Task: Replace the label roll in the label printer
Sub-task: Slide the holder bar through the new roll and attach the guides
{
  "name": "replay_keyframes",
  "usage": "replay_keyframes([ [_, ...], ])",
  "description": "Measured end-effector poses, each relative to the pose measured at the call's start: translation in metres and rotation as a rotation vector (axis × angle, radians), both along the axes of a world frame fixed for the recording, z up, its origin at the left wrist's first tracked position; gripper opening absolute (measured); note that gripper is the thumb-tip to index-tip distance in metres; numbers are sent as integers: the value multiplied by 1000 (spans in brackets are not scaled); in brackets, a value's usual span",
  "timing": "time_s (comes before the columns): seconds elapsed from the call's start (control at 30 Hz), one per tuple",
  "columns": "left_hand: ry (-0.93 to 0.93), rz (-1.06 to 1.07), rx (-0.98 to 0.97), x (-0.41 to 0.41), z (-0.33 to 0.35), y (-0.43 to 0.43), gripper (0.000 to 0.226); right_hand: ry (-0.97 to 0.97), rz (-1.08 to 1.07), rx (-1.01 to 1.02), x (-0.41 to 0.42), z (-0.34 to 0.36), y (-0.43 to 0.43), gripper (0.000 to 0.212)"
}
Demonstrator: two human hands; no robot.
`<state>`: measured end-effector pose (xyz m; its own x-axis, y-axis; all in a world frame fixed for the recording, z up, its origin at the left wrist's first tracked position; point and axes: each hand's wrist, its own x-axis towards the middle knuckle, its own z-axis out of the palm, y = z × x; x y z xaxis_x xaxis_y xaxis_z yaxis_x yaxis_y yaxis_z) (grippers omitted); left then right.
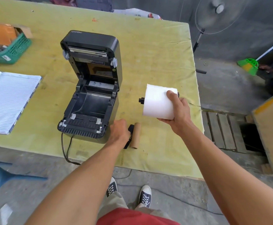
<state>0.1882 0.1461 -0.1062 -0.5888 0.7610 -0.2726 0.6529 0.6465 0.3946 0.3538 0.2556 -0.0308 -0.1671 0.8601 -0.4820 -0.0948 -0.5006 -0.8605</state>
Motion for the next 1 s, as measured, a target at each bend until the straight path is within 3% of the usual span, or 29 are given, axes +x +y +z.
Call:
replay_keyframes([
  [0.33, 126, -264, -58, -4, 9, 10, 36, -25, -8, -16, 2, -10, 8, 53],
  [0.47, 160, -272, -99, -9, 10, 14, 8, -26, 5, -16, 1, -11, 11, 54],
  [0.57, 190, -299, -138, -7, 13, 12, 10, -22, 8, -17, 1, -11, 12, 54],
  [0.73, 217, -348, -123, -10, 24, 11, 38, -9, 19, -21, -2, -11, 15, 56],
  [0.9, 207, -310, -107, -9, 20, 13, 12, -14, 27, -17, -1, -12, 16, 54],
  [1.0, 70, -87, 96, -5, 31, 28, 15, -21, 32, -15, -1, -12, 17, 54],
])
